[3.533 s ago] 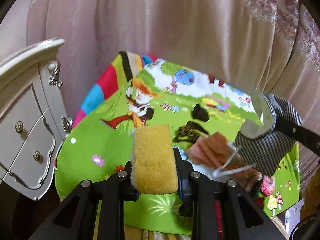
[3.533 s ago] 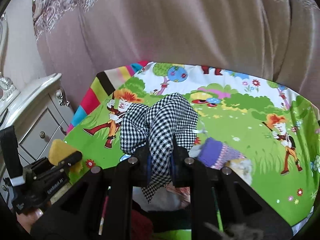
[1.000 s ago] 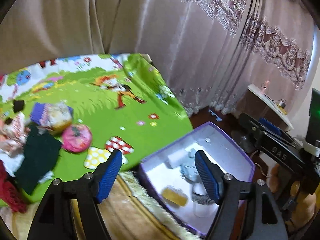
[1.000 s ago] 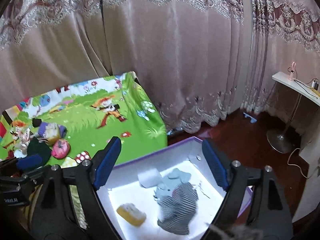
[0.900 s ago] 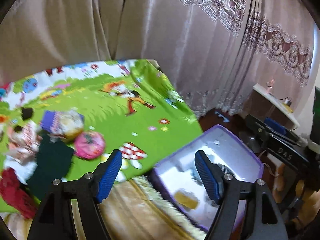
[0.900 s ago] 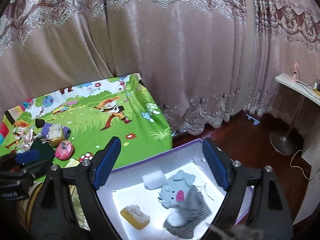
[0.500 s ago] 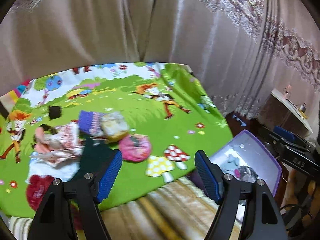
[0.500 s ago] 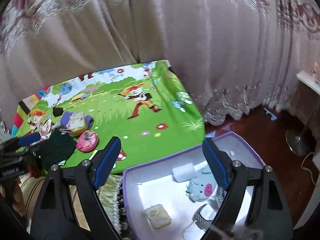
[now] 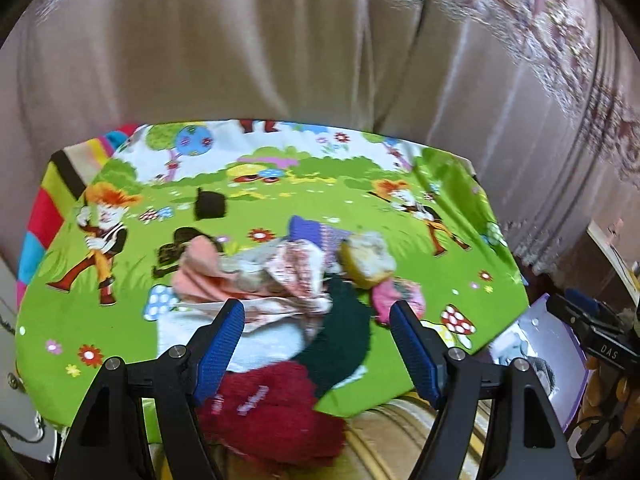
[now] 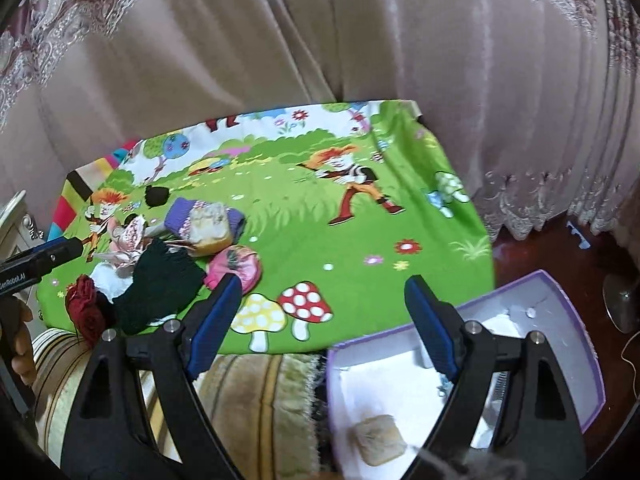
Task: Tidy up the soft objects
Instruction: 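Move both open grippers back over the bed toward the remaining items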
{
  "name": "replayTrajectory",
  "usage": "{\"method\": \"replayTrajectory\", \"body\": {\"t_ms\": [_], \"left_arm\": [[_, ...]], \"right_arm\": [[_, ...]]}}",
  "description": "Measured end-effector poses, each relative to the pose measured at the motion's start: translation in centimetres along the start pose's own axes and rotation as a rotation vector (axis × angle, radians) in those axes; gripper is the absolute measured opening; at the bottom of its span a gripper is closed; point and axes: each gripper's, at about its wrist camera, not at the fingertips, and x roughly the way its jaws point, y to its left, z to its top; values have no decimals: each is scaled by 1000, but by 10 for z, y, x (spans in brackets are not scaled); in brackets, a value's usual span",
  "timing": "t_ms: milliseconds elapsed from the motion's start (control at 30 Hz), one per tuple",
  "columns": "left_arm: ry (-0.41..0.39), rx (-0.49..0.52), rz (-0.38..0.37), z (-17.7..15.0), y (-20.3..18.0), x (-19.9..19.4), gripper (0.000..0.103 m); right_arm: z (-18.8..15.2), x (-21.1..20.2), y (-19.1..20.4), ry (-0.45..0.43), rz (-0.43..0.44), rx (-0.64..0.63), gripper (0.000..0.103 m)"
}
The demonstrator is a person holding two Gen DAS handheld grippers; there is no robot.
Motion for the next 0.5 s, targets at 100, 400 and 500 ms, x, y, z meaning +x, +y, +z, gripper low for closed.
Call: {"method": "replayTrajectory", "body": {"t_ms": [100, 400, 500], "left_arm": [[15, -28, -7, 1, 8, 3, 76], [140, -33, -50, -5, -4, 38, 69], [205, -14, -46, -8, -10, 54, 64]], "right_arm": [[3, 11, 10, 14, 7, -10, 86], [10, 43, 36, 61, 47, -36, 86], [14, 51, 41, 69, 47, -44, 86]]}}
